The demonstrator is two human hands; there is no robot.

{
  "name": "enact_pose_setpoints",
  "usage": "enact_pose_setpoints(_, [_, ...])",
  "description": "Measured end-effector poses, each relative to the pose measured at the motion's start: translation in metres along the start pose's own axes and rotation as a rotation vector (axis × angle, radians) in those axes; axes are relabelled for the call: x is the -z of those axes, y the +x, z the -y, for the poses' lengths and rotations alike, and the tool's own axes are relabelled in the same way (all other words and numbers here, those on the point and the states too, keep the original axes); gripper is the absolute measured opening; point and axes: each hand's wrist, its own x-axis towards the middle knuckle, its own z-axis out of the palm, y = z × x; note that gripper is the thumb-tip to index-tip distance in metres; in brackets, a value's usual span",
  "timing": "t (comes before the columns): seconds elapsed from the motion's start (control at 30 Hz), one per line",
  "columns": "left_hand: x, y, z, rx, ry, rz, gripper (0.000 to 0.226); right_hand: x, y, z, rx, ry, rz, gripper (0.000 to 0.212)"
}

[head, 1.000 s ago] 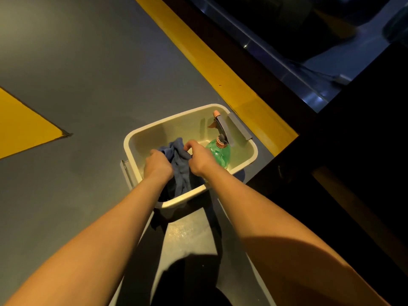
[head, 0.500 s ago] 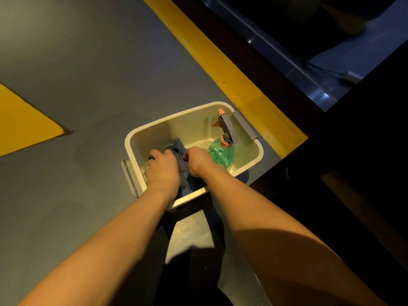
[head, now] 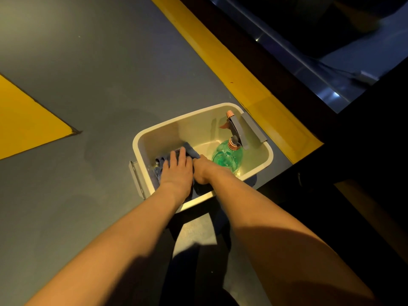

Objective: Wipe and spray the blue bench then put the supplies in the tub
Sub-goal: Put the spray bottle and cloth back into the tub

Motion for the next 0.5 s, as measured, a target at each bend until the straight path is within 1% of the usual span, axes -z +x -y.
enact_pose_setpoints(0.07, [-0.006, 0.003, 0.004, 0.035, -0.034, 0.269, 0.076, -0.002, 0.001, -0.001, -0.008, -0.052, 0.022, 0.055])
enact_pose_setpoints(0.1, [-0.009, 0.004, 0.006, 0.068, -0.025, 0.367, 0.076, -0.003, 0.001, -0.001, -0.028, -0.078, 0.015, 0.054])
enact_pose_setpoints(0.13, [-0.01, 0.005, 0.007, 0.089, -0.014, 0.421, 0.075, -0.005, 0.0, 0.0, -0.046, -0.125, -0.007, 0.054])
enact_pose_setpoints(0.2, [-0.007, 0.005, 0.004, 0.084, -0.014, 0.425, 0.074, -0.007, 0.001, 0.0, -0.05, -0.156, -0.076, 0.057])
enact_pose_setpoints(0.27, [-0.003, 0.005, 0.0, 0.08, -0.044, 0.324, 0.071, -0.004, 0.0, 0.002, 0.028, -0.135, -0.116, 0.061])
enact_pose_setpoints(0.3, [-0.003, 0.005, -0.001, 0.083, -0.055, 0.282, 0.072, -0.002, -0.001, 0.004, 0.065, -0.116, -0.123, 0.061])
enact_pose_setpoints(0.33, [-0.003, 0.007, -0.001, 0.082, -0.068, 0.279, 0.075, 0.0, -0.001, 0.004, 0.075, -0.092, -0.087, 0.061])
enact_pose_setpoints(0.4, [-0.005, 0.009, 0.003, 0.067, -0.078, 0.373, 0.086, -0.002, 0.009, 0.0, 0.041, -0.059, 0.01, 0.068])
enact_pose_setpoints(0.43, [-0.006, 0.01, 0.005, 0.073, -0.082, 0.414, 0.091, -0.003, 0.013, -0.002, 0.021, -0.045, 0.032, 0.074])
enact_pose_setpoints(0.47, [-0.005, 0.012, 0.006, 0.09, -0.092, 0.427, 0.096, -0.004, 0.016, -0.004, -0.01, -0.014, 0.05, 0.077])
enact_pose_setpoints(0.5, [-0.003, 0.014, 0.007, 0.117, -0.108, 0.423, 0.1, -0.004, 0.018, -0.005, -0.031, 0.034, 0.04, 0.075])
